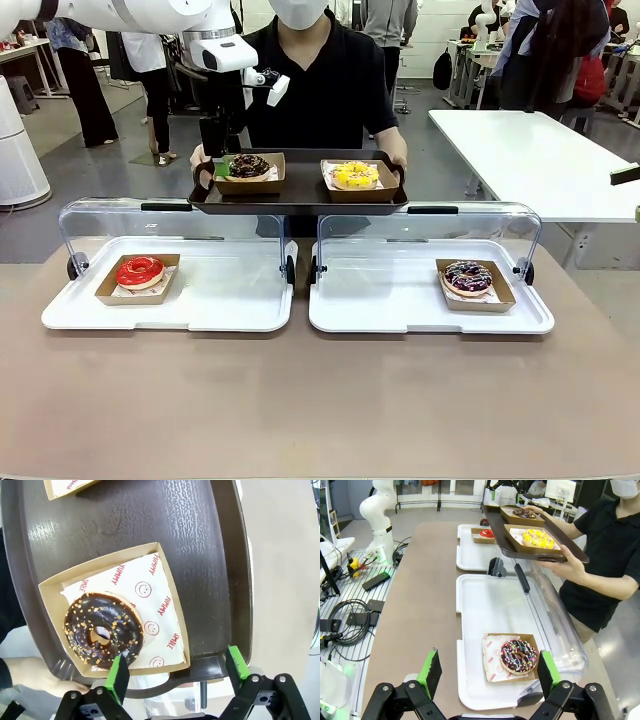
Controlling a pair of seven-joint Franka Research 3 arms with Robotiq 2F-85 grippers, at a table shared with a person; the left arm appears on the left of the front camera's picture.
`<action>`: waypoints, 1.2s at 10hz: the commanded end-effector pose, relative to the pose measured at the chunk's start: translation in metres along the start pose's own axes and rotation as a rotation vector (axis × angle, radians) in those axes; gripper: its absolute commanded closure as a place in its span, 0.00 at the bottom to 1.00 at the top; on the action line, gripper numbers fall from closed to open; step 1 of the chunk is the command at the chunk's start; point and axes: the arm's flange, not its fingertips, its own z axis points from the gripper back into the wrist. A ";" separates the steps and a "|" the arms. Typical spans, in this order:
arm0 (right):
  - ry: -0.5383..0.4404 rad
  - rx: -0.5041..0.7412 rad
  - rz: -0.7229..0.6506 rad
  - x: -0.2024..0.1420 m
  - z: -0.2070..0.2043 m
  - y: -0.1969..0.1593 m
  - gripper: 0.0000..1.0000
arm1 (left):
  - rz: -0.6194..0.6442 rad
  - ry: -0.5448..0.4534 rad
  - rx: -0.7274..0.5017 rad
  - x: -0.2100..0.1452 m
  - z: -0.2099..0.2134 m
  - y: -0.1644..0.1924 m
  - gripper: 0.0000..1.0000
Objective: Provide the desired donut to the person.
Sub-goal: Place the picked Paper togo box onto the Handle tray extended by the person.
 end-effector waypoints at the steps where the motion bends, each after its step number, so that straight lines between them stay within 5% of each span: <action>1: 0.000 0.014 0.018 -0.002 0.001 0.002 0.00 | -0.005 -0.013 -0.025 0.000 0.006 0.003 0.00; 3: 0.000 0.014 0.018 -0.002 0.001 0.002 0.00 | 0.000 0.003 -0.062 -0.009 0.009 -0.009 0.00; 8: 0.000 0.014 0.018 -0.002 0.001 0.002 0.00 | -0.047 -0.060 0.036 -0.078 0.024 -0.145 0.00; 12: 0.000 0.014 0.018 -0.002 0.001 0.002 0.00 | -0.030 -0.059 0.072 -0.123 0.002 -0.206 0.00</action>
